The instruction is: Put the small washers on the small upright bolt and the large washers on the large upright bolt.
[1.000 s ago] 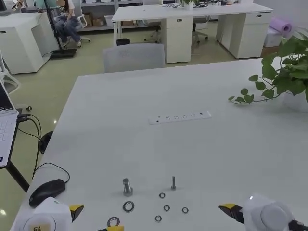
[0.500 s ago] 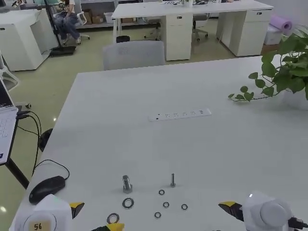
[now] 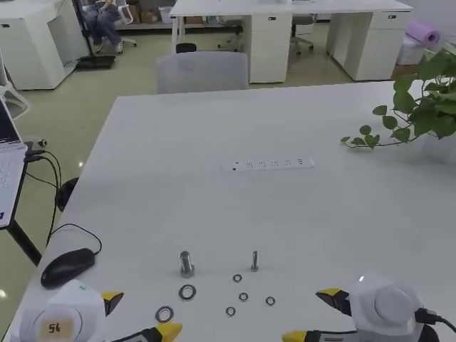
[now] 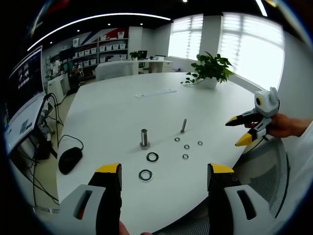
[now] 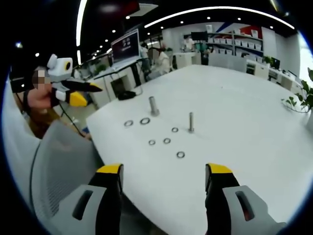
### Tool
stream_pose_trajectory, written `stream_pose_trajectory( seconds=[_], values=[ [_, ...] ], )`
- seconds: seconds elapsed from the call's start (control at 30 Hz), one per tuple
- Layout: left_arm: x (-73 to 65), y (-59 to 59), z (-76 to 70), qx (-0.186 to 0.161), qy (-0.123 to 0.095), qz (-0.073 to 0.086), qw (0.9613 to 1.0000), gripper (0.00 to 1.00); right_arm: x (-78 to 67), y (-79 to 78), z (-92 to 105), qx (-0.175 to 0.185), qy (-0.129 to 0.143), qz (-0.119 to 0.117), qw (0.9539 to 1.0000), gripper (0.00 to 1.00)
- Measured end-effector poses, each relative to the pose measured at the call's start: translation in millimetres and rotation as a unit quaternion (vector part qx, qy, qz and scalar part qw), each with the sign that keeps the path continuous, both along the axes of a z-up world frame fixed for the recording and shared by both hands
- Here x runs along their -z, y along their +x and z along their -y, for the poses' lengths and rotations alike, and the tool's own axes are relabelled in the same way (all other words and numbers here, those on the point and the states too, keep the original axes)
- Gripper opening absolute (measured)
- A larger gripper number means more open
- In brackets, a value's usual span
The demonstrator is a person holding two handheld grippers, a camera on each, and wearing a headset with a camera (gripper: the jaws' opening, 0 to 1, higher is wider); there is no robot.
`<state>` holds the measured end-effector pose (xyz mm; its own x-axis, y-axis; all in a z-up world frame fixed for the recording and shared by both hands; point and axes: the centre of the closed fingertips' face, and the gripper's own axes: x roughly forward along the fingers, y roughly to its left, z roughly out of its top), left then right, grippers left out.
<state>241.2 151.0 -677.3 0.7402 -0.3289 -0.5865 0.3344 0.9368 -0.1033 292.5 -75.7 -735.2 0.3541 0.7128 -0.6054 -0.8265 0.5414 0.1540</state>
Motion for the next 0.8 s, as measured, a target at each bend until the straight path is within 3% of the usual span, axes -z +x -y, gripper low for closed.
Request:
stream_pose_trajectory(
  seconds=[0.5,0.8],
  values=[
    [-0.3,8.4,-3.3,-0.004,-0.005,0.005,1.0000,0.70,18.5,29.4,-10.3,-0.046,-0.054,-0.010,0.9974,0.55],
    [4.1,10.1,-12.5,-0.017,-0.014,0.004,0.9998,0.68,35.6,48.0,-24.1,-0.103,-0.103,-0.007,0.9894,0.47]
  ],
)
